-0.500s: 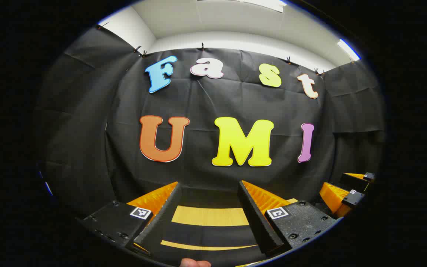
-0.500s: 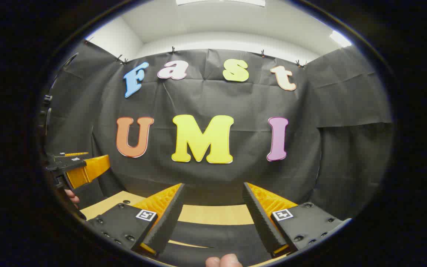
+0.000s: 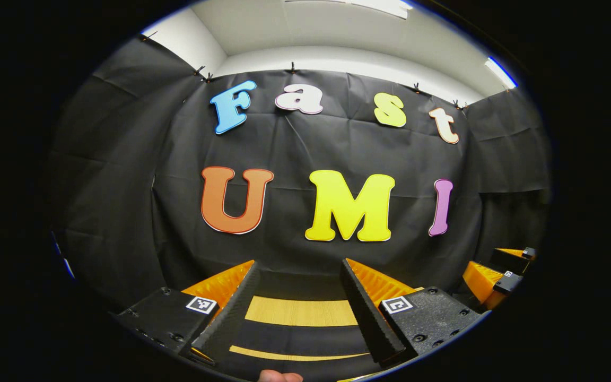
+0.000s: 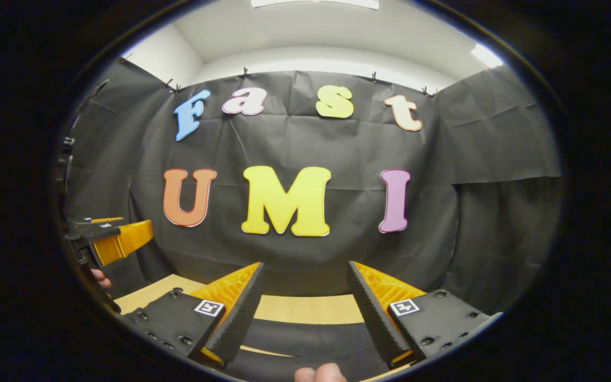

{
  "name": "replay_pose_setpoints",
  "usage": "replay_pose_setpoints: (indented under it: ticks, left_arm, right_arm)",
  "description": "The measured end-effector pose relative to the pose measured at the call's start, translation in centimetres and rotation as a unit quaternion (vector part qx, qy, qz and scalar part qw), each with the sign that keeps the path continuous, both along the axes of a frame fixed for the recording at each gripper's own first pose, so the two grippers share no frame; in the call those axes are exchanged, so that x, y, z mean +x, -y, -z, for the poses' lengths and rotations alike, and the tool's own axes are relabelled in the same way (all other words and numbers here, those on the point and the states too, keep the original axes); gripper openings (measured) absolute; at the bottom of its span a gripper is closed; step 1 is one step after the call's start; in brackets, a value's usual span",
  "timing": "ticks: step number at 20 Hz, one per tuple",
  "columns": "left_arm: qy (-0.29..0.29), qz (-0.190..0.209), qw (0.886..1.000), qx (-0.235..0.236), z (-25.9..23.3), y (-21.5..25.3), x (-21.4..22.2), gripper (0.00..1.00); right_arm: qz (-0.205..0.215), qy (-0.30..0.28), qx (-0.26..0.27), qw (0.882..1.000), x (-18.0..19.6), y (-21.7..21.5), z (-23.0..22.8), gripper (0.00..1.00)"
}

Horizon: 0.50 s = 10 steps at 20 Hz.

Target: Grasp the waist and the cuffs of the jeans and fold them to make the two legs overlap; first hold the waist and fold one-third of the jeans toward the cuffs, then hold the cuffs and fold the remaining one-third in the same direction to finish folding.

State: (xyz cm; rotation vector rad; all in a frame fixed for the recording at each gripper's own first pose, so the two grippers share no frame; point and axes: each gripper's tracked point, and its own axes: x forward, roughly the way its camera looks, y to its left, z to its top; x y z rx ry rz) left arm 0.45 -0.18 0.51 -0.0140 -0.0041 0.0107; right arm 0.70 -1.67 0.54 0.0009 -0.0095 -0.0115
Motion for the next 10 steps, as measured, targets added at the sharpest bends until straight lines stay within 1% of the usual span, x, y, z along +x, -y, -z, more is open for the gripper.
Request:
replay_pose_setpoints:
  ticks: [2,9,10]
  left_arm:
    - [-0.002,-0.002,1.000,-0.002,0.1,0.0,0.0,0.97]
    - [-0.014,-0.021,1.000,-0.006,1.2,-0.7,-0.1,0.97]
    - [-0.016,-0.026,1.000,-0.008,1.3,-0.9,-0.2,0.88]
  right_arm:
    - [0.003,0.001,0.001,1.000,0.2,0.6,0.0,0.97]
    - [0.011,-0.004,-0.004,1.000,0.6,2.6,0.9,0.97]
    - [0.011,-0.009,-0.006,1.000,0.7,2.7,1.1,0.96]
